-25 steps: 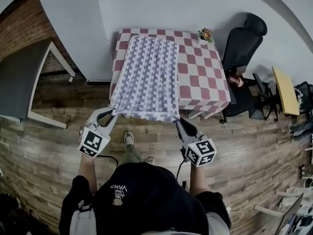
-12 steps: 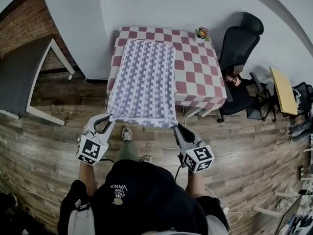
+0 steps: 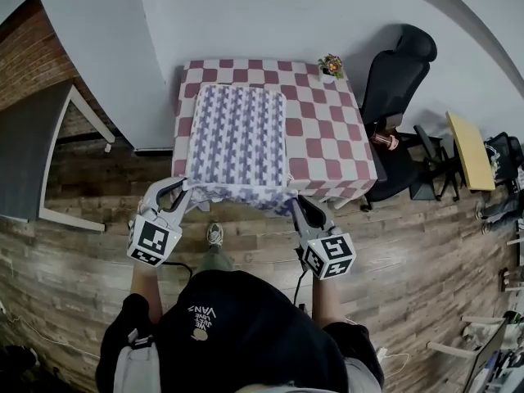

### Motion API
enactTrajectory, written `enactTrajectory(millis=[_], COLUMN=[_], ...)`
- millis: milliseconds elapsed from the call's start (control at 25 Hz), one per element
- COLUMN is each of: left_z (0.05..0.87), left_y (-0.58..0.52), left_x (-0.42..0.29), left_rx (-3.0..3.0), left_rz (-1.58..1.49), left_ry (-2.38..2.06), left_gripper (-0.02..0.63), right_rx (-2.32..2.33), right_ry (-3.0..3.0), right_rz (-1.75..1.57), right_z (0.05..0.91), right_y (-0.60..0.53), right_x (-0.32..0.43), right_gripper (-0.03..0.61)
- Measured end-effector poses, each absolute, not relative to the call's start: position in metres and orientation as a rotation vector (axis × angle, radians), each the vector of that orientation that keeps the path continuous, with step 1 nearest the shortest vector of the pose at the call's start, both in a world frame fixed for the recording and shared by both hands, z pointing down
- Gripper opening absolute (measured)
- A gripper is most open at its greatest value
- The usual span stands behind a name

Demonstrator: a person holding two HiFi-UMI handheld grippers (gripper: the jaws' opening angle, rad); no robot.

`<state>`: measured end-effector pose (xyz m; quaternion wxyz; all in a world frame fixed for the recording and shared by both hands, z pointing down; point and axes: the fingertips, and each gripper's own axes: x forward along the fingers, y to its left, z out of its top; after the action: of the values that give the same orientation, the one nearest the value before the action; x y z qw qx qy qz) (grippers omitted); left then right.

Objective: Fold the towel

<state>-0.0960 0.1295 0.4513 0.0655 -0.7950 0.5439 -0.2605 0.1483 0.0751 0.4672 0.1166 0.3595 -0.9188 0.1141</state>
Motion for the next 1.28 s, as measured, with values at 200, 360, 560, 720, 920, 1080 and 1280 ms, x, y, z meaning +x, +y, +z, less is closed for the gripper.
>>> enactTrajectory(millis=[200, 360, 560, 720, 920, 1080, 1280], left_z=[0.442, 0.44, 0.438, 0.45, 0.482, 0.514, 0.552], left_y=[0.059, 0.009, -0.048, -0.09, -0.132, -0.166, -0.205], left_x=[-0.119, -0.138, -0.161, -0.169, -0.17, -0.177, -0.188], left_rx=[-2.423, -2.459, -2.528, -2.568, -2.634, -2.667, -2.662], left_rz=[-0.795, -0.778, -0.719, -0.741, -0.798, -0.861, -0.984], left_ry=[1.544, 1.46, 1.364, 1.308, 1.331, 1.399, 1.53], left_gripper=[0.051, 0.051, 0.051, 0.051, 0.051, 0.052, 0.052], right_rx=[1.144, 1.237, 1.342, 1.398, 1.384, 1.318, 1.234], right_ry=[-2.645, -2.606, -2.544, -2.48, -2.393, -2.345, -2.307], right_rz=[0.285, 0.252, 0.208, 0.176, 0.148, 0.148, 0.222], right_z=[0.455, 0.449, 0.444, 0.447, 0.464, 0.491, 0.537], right_y=[0.008, -0.04, -0.091, -0.13, -0.178, -0.217, -0.26], right_x=[0.125, 0.106, 0.085, 0.077, 0.073, 0.063, 0.052], right_gripper=[0.043, 0.042, 0.043, 0.042, 0.041, 0.043, 0.041])
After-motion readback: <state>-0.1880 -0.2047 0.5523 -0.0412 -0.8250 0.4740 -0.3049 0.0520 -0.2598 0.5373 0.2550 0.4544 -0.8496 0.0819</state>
